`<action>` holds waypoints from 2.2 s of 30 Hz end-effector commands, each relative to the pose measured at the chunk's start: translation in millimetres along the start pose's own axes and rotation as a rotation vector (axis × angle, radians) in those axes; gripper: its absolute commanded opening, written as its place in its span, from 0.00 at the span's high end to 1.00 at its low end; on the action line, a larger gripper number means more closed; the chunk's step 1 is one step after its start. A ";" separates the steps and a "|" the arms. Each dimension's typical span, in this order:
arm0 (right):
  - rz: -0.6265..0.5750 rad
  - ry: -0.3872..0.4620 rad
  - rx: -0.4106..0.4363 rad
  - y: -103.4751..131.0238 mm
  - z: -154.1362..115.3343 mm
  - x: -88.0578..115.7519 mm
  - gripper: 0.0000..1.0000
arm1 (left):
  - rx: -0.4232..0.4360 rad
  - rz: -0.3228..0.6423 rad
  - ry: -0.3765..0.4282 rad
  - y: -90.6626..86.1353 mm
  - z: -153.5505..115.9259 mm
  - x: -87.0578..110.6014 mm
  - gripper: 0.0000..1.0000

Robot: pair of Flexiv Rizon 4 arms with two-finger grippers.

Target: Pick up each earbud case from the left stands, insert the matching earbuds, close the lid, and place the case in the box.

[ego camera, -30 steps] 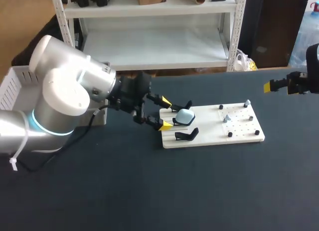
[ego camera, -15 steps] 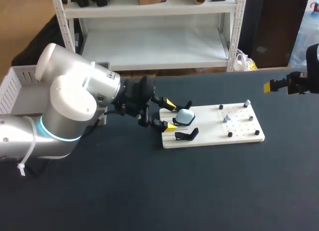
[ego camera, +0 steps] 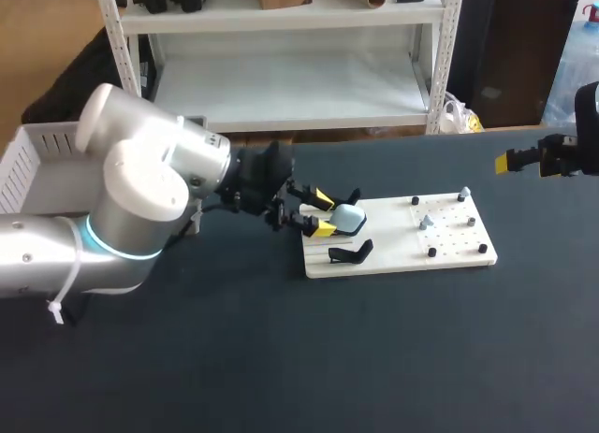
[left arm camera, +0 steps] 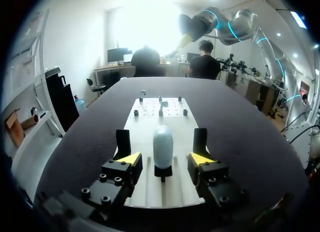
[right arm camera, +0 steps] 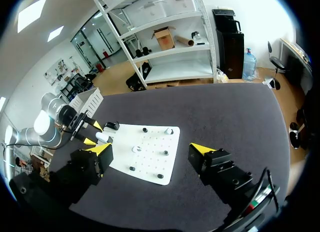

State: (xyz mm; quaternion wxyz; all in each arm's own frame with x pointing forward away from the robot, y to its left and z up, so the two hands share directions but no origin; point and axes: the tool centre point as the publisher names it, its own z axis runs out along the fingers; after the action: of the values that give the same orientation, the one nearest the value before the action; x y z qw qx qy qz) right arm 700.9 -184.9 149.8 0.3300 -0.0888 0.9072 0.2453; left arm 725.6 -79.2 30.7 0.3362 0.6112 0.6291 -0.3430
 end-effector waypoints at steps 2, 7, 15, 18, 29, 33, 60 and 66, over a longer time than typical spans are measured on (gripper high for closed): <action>-0.001 0.000 0.000 -0.3 -0.5 0.2 0.00 | 0.015 0.000 -0.009 4.2 2.4 1.2 0.37; -0.001 0.000 0.000 -0.3 -0.5 0.2 0.00 | 0.023 -0.003 -0.013 2.7 5.0 2.9 0.40; -0.001 0.000 0.000 -0.3 -0.5 0.2 0.00 | 0.024 -0.006 -0.023 4.4 9.5 2.9 0.48; -0.001 0.000 0.000 -0.3 -0.5 0.2 0.00 | 0.027 -0.005 -0.026 4.5 11.3 2.2 0.50; -0.001 0.000 0.000 -0.3 -0.5 0.2 0.00 | 0.038 -0.005 -0.028 7.4 17.2 0.9 0.52; -0.001 0.000 0.000 -0.3 -0.5 0.2 0.00 | 0.039 -0.007 -0.030 8.7 18.4 -0.2 0.53; -0.001 0.000 0.000 -0.3 -0.5 0.2 0.00 | 0.047 -0.020 -0.043 3.8 16.4 -2.6 1.00; -0.001 0.000 0.000 -0.3 -0.5 0.2 0.00 | 0.047 -0.013 -0.111 -4.6 -12.0 -18.8 1.00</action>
State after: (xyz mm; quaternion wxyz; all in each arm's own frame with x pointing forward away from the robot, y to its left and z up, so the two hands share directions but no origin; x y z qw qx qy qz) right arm 700.8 -184.9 149.8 0.3300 -0.0888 0.9072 0.2453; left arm 731.3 -94.0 42.3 0.3444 0.5981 0.6075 -0.3932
